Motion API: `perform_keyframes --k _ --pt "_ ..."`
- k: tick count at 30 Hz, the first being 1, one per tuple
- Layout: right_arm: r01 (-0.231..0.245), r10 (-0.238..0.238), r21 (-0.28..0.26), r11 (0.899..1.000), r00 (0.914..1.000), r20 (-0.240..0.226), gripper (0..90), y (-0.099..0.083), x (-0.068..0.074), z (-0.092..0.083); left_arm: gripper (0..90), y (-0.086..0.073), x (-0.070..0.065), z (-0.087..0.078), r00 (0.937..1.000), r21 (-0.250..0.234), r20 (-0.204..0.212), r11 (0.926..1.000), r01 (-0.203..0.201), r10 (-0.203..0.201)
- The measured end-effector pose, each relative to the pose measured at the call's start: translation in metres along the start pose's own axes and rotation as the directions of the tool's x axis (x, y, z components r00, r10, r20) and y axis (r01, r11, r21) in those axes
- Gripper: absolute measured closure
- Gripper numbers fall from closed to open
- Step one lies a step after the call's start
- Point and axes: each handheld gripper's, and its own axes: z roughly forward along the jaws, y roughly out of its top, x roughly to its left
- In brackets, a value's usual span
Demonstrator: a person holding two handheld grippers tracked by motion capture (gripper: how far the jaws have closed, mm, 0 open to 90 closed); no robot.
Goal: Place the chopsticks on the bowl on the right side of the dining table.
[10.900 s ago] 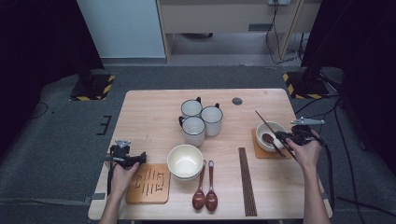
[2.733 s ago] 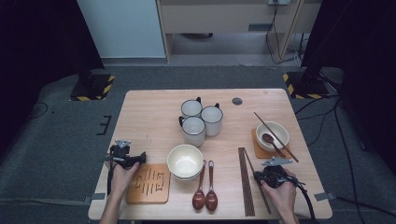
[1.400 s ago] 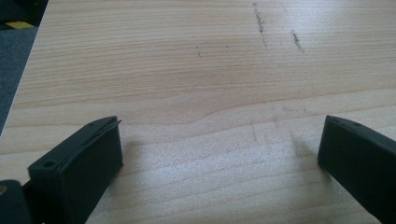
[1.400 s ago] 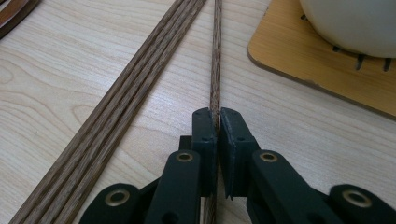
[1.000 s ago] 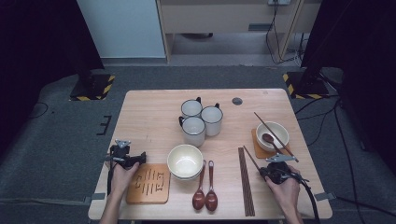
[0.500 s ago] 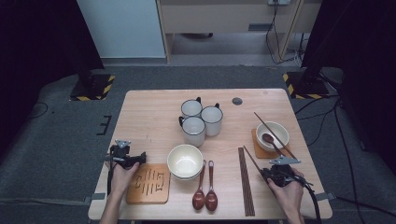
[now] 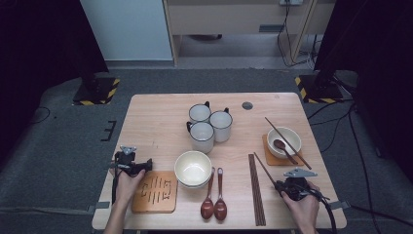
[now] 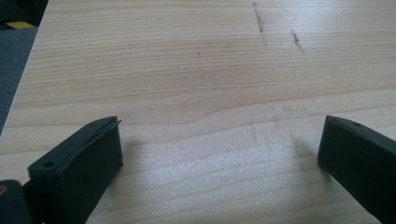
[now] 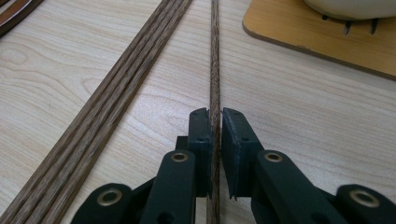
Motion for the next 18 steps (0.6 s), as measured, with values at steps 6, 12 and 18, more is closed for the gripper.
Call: perform_keyframes --k 6,12,18 --pt "-0.002 0.002 0.009 1.0 1.0 0.002 83.7 -0.0005 0.0011 0.0019 0.0 0.0 0.0 0.0 1.0 0.0 0.0 1.0 0.0 0.0" --pt "0.001 -0.001 0.012 1.0 0.9998 0.018 84.3 -0.0012 0.0015 0.0033 0.0 0.0 0.0 0.0 1.0 0.0 0.0 1.0 0.0 0.0" --pt "-0.002 0.001 0.015 1.0 0.9998 0.018 85.2 -0.0005 0.0022 0.0036 0.0 0.0 0.0 0.0 1.0 0.0 0.0 1.0 0.0 0.0"
